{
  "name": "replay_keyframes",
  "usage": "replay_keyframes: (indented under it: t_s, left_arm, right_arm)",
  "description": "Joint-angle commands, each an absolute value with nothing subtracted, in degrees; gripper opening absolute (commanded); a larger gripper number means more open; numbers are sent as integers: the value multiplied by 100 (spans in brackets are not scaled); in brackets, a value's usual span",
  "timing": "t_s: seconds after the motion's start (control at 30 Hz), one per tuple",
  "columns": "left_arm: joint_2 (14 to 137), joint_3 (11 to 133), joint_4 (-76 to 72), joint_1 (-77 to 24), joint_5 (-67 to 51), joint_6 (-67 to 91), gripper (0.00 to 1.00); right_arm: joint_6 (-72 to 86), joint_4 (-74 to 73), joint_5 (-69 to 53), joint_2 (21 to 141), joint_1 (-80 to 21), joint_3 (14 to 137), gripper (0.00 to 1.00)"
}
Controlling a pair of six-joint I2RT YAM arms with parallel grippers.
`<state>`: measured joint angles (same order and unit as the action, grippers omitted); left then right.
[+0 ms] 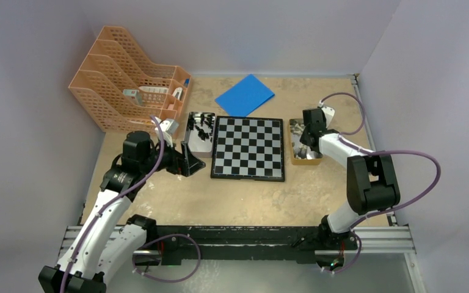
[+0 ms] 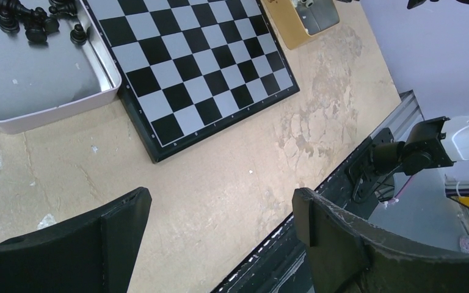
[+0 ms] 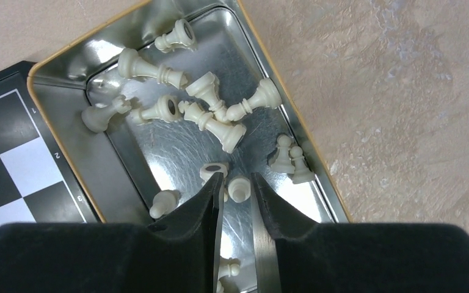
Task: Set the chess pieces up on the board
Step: Pick up the chess piece from the storage box.
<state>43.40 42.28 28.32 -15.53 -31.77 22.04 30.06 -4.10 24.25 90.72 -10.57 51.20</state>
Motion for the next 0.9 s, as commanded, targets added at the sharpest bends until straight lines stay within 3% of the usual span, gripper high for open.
replay_keyframes:
  t_s: [0.0,0.5,0.87]
  left_arm:
    - [4366,4222,2608,-1591,-3331,2298,87]
    - [4332,4219,2593,-1615,-3344,2294,86]
    - [4348,4228,2608,-1617,-3318,2287,86]
  right_arm:
    - [2975,-66,2205,9112,-992,5263,25]
    - [2945,-145,2347,9198,-965,5152,26]
    - [2885,-66,2387,9290,-967,5082,32]
